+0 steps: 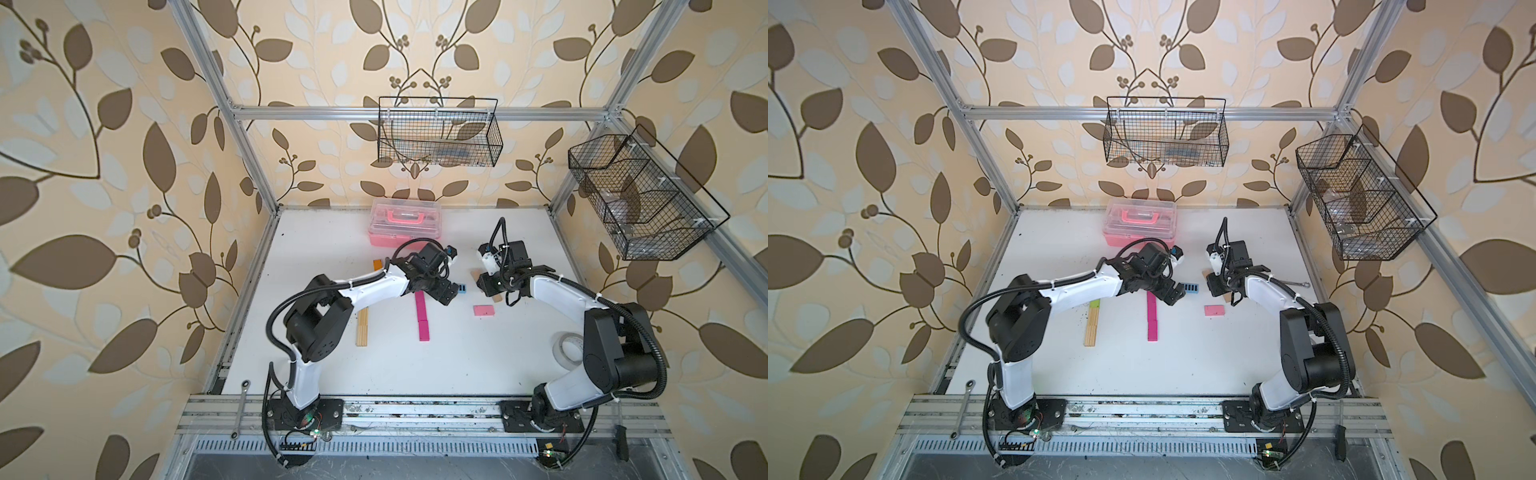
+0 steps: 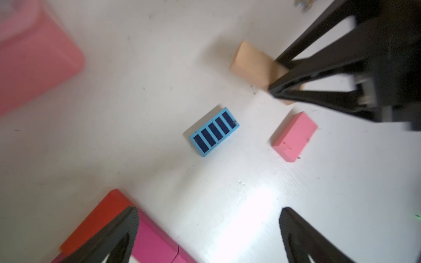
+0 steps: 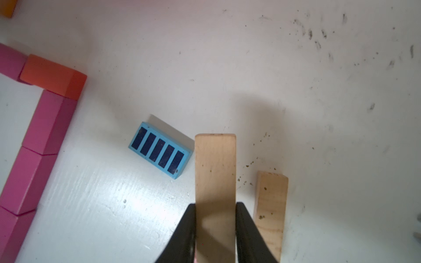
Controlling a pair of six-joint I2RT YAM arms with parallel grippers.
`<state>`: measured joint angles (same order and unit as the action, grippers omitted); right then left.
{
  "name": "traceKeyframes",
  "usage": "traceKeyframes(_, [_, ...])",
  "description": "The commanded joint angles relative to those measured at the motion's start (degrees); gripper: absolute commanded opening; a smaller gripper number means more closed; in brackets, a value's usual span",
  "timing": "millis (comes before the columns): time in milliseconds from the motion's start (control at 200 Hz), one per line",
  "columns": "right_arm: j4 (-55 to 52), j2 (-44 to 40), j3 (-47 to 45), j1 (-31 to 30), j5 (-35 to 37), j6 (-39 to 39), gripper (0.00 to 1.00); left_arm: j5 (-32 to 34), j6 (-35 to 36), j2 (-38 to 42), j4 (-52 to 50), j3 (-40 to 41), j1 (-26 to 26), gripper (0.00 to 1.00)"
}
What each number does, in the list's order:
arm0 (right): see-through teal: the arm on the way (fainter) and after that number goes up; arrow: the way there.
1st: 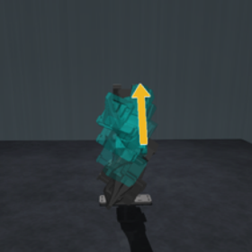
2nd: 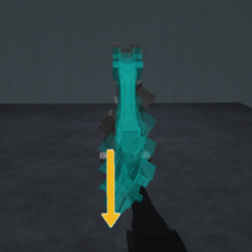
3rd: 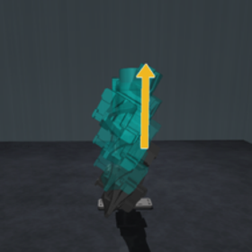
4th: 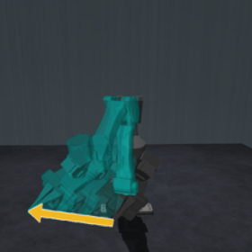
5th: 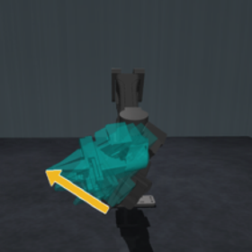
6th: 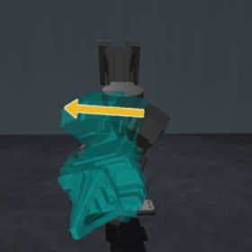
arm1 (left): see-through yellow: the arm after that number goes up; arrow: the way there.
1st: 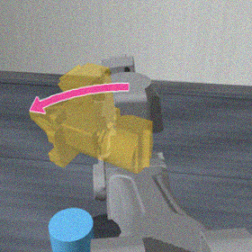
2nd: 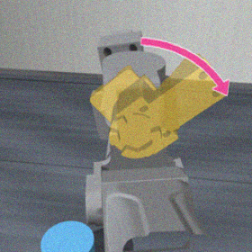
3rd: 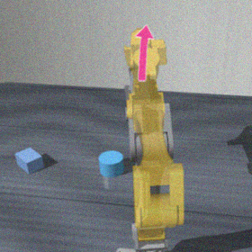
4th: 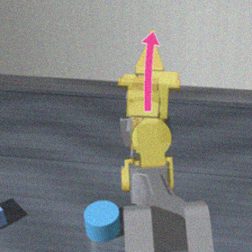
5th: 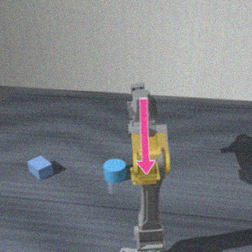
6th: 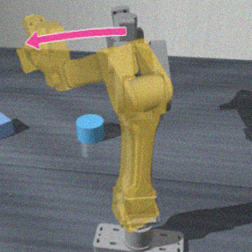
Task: Assemble the number 7 with building blocks
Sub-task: Place the building block at the center of the board.
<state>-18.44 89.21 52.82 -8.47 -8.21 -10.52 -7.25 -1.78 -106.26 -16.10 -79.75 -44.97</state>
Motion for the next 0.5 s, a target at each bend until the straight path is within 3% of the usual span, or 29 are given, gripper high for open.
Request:
traceKeyframes(0, [-1.67, -0.90, 3.83, 0.20, -1.84, -12.66, 0.31, 0.31, -1.06, 10.95, 0.89, 3.80, -0.20, 0.99])
traceKeyframes(125, [-8.51, 0.68, 7.34, -1.56, -2.31, -28.36, 0.33, 1.90, -1.99, 20.03, 0.83, 10.13, -0.14, 0.99])
traceKeyframes(295, [-13.56, 4.70, 11.98, -1.11, 1.16, -38.94, 0.31, 4.85, -3.44, 31.32, -0.43, 17.65, -0.16, 0.99])
traceKeyframes(420, [-13.05, 8.20, 15.61, -0.56, 5.99, -38.68, 0.27, 7.44, -3.58, 37.75, -1.41, 21.63, -0.12, 0.99])
traceKeyframes(495, [-13.86, 9.48, 17.95, 0.10, 3.69, -35.99, 0.30, 8.67, -3.41, 40.35, -2.13, 22.93, -0.12, 0.99])
